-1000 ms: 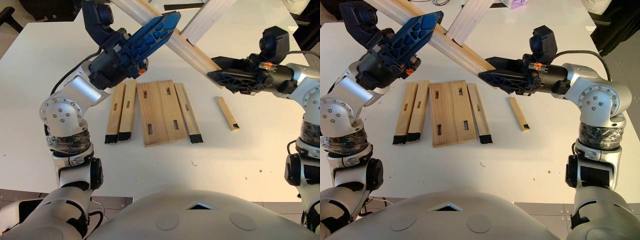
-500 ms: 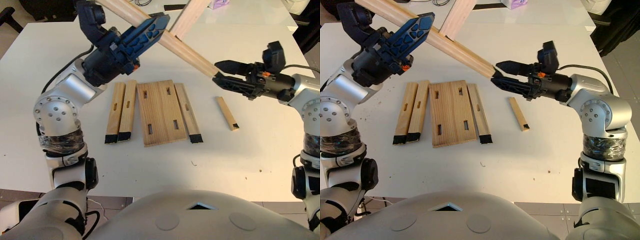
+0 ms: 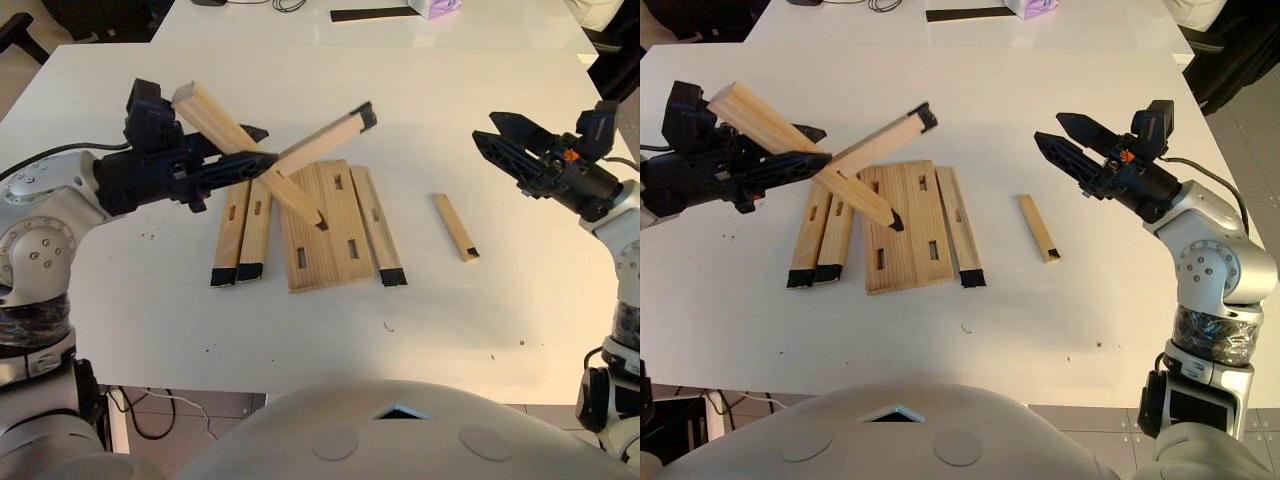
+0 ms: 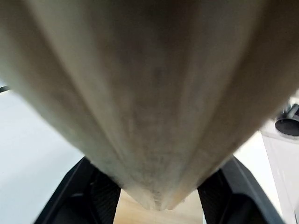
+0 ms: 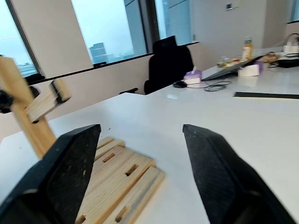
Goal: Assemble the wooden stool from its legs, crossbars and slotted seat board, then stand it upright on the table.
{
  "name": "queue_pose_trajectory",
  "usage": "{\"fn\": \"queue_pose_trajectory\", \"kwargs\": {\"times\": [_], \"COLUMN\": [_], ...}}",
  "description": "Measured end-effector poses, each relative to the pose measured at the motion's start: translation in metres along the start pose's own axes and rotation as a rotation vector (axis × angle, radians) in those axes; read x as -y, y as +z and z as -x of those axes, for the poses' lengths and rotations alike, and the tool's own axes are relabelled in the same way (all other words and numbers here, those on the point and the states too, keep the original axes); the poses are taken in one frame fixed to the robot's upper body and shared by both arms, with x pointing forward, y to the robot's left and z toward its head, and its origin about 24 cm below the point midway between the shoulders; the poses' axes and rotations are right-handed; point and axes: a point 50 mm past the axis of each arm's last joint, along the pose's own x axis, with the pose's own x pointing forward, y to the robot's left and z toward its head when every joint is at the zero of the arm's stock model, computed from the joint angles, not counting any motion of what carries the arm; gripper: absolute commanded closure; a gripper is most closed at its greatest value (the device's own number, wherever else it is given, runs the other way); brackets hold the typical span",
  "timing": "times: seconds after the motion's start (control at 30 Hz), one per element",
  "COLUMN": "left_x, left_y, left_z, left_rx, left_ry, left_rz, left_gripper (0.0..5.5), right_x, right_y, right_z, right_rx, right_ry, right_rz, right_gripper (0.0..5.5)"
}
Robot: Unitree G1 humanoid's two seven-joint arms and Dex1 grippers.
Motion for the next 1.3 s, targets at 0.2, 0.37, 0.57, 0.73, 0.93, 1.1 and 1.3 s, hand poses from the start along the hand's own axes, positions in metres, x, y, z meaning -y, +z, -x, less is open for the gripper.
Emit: {"fn": "queue_pose_trajectory", "kwargs": {"times": [0.2, 0.37, 0.57, 0.73, 0.93, 1.1, 1.3], "left_x": [0.003, 0.006, 0.008, 0.009, 0.004, 0.002, 0.003], "left_y": [-0.006, -0.007, -0.011, -0.012, -0.017, -0.016, -0.016], "left_z": [0.010, 0.012, 0.012, 0.013, 0.015, 0.010, 0.007], "left_rx": [-0.056, -0.074, -0.082, -0.087, -0.119, -0.115, -0.110], "left_ry": [-0.030, -0.038, -0.049, -0.064, -0.077, -0.094, -0.102], "left_rz": [-0.036, -0.059, -0.049, -0.039, -0.030, -0.039, -0.051], "left_gripper": [3.44, 3.44, 3.44, 3.44, 3.44, 3.44, 3.45], "right_x": [0.004, 0.007, 0.007, 0.007, 0.006, 0.004, 0.002], "right_y": [0.005, 0.004, 0.007, 0.005, 0.002, -0.002, -0.005], "right_z": [0.010, 0.010, 0.008, 0.009, 0.011, 0.010, 0.008], "right_rx": [0.019, 0.011, 0.015, 0.013, 0.007, 0.016, 0.022], "right_ry": [-0.067, -0.081, -0.075, -0.082, -0.095, -0.103, -0.097], "right_rz": [0.016, 0.010, 0.019, 0.013, 0.004, -0.010, -0.026], "right_gripper": [2.26, 2.26, 2.26, 2.26, 2.26, 2.26, 2.26]}}
